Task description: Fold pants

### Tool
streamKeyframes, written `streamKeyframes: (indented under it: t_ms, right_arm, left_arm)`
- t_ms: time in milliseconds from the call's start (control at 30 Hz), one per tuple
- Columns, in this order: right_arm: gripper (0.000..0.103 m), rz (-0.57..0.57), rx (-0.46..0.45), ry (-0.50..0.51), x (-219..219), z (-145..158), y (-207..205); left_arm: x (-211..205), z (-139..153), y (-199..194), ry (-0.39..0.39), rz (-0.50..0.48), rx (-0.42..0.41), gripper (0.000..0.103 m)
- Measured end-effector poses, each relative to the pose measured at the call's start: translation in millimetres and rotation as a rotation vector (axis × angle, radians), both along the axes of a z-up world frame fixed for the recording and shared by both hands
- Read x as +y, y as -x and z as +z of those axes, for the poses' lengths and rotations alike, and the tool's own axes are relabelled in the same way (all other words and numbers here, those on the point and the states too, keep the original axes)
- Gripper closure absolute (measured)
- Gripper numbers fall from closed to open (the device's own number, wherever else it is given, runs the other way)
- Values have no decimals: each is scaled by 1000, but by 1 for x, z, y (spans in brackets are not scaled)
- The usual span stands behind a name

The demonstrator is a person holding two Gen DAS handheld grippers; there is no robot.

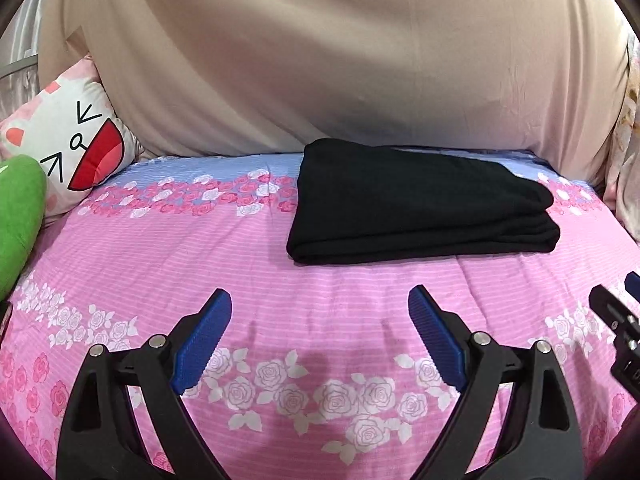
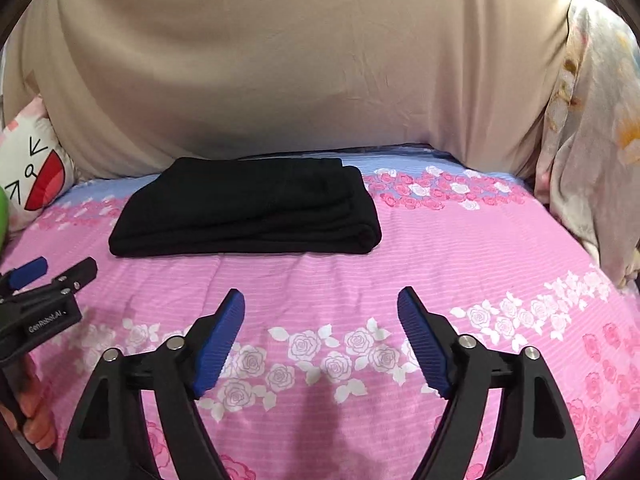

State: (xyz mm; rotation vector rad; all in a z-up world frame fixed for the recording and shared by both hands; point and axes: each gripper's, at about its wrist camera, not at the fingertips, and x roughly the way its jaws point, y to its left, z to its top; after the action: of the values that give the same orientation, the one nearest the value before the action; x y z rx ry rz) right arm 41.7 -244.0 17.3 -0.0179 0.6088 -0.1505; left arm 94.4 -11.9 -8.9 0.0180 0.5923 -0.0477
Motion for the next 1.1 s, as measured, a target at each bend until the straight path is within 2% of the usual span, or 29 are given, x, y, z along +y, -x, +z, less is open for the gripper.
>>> streamKeyframes:
  t_ms: [467, 1100]
  right_arm:
    - [18, -51, -20, 26, 0, 2, 4]
    - [18, -57, -20, 30, 1, 2, 5]
  left_arm:
    - [-3, 1, 2, 1, -10, -8, 15]
    - [-9, 4, 3, -9, -21, -17, 13]
